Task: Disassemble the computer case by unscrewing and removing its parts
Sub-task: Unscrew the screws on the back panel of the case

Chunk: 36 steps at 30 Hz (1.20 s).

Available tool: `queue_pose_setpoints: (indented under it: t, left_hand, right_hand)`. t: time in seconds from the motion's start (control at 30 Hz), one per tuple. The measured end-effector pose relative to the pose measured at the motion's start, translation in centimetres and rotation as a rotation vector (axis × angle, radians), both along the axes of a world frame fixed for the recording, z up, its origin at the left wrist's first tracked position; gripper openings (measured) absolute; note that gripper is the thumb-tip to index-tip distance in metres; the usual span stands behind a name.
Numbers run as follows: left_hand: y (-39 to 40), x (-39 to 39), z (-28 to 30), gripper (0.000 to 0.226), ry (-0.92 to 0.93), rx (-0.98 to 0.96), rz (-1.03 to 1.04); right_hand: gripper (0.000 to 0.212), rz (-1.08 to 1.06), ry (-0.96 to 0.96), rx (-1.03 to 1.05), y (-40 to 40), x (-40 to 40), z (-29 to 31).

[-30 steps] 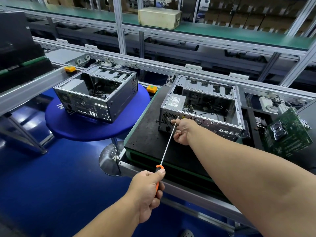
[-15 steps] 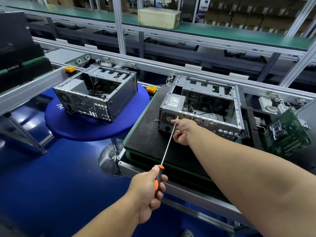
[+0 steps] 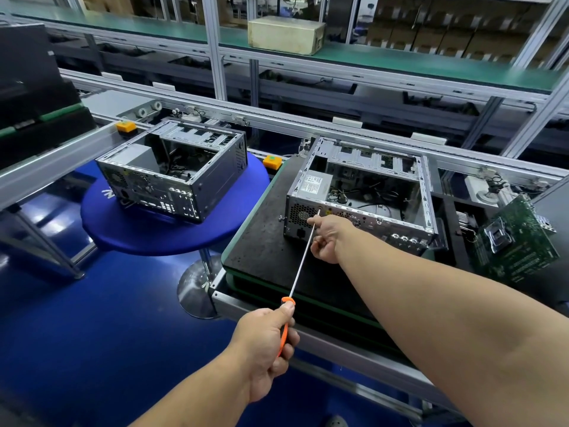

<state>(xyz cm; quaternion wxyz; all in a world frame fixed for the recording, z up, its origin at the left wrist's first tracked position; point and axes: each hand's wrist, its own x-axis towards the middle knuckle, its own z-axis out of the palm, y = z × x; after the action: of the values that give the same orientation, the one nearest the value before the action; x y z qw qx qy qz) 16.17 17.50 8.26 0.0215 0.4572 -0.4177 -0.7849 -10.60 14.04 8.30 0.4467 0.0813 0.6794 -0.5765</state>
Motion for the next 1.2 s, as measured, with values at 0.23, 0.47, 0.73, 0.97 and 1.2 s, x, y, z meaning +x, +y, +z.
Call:
queue_pose_setpoints:
  t: [0.23,0.47,0.73,0.97,1.2]
  left_hand:
    - [0.03,-0.11,-0.17,0.049,-0.017,0.040,0.021]
    - [0.09,-0.03,-0.44,0.038,0.030,0.025,0.035]
    - [0.09,-0.04,-0.21,0.033,-0.003,-0.004,0.044]
    - [0.10,-0.10,-0.49,0.051,-0.015,0.049,0.055]
    - [0.21,0.05,-0.26,0.035,0.043,0.041,0.048]
  right_hand:
    - [0.011,-0.002,-0.004,-0.010,0.28,-0.04,-0.42]
    - [0.013,-0.003,-0.014,-0.028,0.21,0.04,-0.47]
    - [0.016,0.009,-0.020,-0.040,0.46,0.61,0.16]
    - [0.023,0.006,-0.035,-0.058,0.53,0.69,0.00]
    - [0.027,-0.005,-0.028,-0.065,0.45,0.75,-0.13]
